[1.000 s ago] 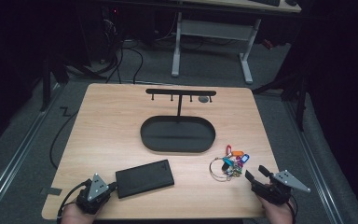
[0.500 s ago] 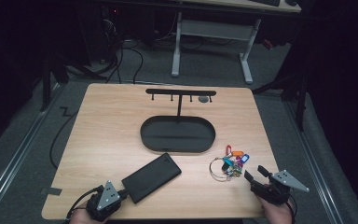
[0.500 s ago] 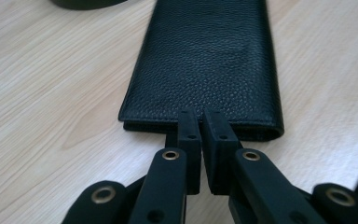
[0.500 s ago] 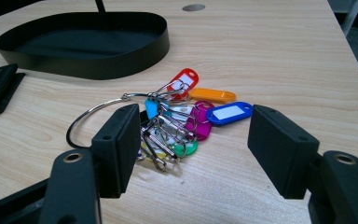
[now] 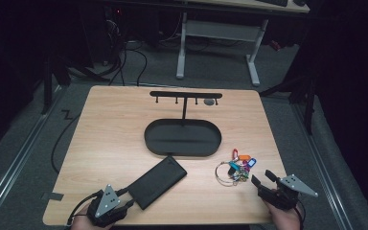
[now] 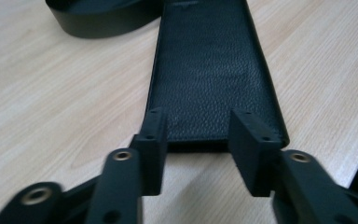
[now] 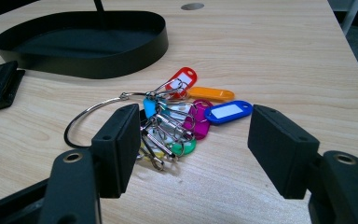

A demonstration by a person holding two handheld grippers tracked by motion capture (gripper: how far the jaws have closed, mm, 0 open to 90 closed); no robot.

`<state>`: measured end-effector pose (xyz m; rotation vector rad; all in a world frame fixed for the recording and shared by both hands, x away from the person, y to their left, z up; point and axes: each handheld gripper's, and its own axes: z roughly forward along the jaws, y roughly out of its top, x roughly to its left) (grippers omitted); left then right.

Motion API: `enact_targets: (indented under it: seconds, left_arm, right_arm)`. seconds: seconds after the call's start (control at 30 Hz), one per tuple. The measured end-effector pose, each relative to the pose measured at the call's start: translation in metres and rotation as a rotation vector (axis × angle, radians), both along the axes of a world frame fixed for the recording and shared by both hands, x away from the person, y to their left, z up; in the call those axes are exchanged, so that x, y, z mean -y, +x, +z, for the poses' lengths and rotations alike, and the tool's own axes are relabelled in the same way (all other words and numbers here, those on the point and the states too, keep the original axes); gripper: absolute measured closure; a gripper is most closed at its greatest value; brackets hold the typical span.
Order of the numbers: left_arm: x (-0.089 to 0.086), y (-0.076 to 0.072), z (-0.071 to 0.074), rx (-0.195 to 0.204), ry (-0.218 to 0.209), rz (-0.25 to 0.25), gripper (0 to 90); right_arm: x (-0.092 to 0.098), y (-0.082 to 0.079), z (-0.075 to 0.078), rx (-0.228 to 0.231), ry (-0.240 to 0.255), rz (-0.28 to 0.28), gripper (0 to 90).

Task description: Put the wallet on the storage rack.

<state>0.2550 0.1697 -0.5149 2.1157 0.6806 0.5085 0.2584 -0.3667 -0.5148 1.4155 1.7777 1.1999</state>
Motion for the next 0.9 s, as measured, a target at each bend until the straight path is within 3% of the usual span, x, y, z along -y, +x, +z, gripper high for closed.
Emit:
enact_targets:
  seconds: [0.13, 0.27, 0.43, 0.47, 0.5, 0.53, 0.6, 0.7, 0.73, 0.9]
  left_arm:
    - [0.005, -0.002, 0.001, 0.023, -0.014, -0.025, 47.4]
    - [0.019, -0.005, 0.001, 0.035, 0.018, -0.069, 41.9]
    - [0.033, -0.002, 0.004, 0.050, 0.042, -0.108, 41.5]
    - [0.045, 0.005, 0.011, 0.049, 0.049, -0.120, 41.7]
    - [0.045, 0.005, 0.011, 0.049, 0.049, -0.120, 41.9]
    - [0.058, 0.009, 0.017, 0.069, 0.058, -0.135, 42.1]
    - [0.064, 0.011, 0.018, 0.080, 0.060, -0.141, 42.1]
    - [0.073, 0.011, 0.010, 0.092, 0.056, -0.134, 42.1]
    - [0.073, 0.009, 0.003, 0.087, 0.092, -0.145, 41.8]
    - [0.064, 0.008, -0.007, 0.068, 0.118, -0.139, 41.1]
  right_arm:
    - [0.000, 0.000, 0.000, -0.001, -0.002, 0.002, 34.6]
    - [-0.001, 0.001, -0.001, -0.006, 0.001, 0.002, 34.5]
    - [0.000, 0.001, -0.001, -0.007, 0.005, 0.000, 34.4]
    - [0.000, 0.001, -0.001, -0.007, 0.009, -0.001, 34.3]
    - [0.000, 0.001, -0.001, -0.007, 0.009, -0.001, 34.3]
    - [0.001, 0.002, -0.001, -0.008, 0.013, -0.001, 34.2]
    - [0.001, 0.001, -0.001, -0.009, 0.014, -0.002, 34.1]
    - [0.001, 0.000, -0.001, -0.009, 0.020, -0.006, 34.1]
    - [0.001, 0.000, -0.002, -0.011, 0.022, -0.007, 34.1]
    - [0.003, 0.000, -0.003, -0.014, 0.024, -0.015, 33.9]
